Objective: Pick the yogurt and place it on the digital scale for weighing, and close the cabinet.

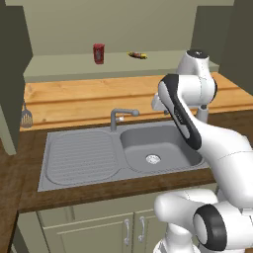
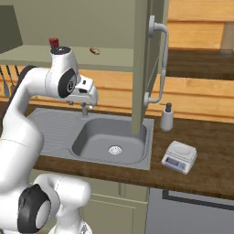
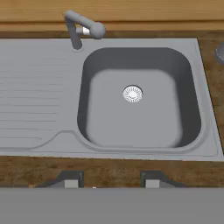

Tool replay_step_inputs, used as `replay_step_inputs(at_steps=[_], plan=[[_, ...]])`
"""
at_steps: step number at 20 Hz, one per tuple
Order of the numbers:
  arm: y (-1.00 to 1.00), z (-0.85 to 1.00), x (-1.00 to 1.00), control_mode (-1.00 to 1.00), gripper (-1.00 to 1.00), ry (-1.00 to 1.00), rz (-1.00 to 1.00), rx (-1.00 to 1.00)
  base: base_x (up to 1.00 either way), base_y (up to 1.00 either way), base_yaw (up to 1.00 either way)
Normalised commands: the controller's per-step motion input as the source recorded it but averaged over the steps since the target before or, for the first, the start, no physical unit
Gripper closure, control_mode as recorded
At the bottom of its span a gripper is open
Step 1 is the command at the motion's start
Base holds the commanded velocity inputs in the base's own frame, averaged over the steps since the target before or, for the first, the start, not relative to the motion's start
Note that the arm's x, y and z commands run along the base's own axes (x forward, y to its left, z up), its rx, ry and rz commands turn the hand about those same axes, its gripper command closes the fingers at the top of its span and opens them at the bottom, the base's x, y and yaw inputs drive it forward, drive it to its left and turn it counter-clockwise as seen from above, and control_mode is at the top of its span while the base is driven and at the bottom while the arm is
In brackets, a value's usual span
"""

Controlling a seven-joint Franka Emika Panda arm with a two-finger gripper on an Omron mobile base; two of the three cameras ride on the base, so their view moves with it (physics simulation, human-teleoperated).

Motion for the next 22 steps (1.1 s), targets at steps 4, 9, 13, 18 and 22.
replay_step_inputs(at_steps=[4,9,13,18,22], plan=[[0.00,0.01,-0.24,-1.00,-1.00,-0.07,0.00,0.00,0.00,0.00,0.00],[0.04,0.36,-0.49,-1.00,-1.00,-0.44,0.00,0.00,0.00,0.00,0.00],[0.14,0.69,-0.38,-1.00,-1.00,-0.49,0.02,0.01,0.00,0.00,0.00],[0.55,0.91,-0.10,-1.00,-1.00,-0.46,0.06,0.00,0.00,0.00,0.00],[0.48,0.96,0.00,-1.00,-1.00,-0.26,0.03,0.00,0.00,0.00,0.00]])
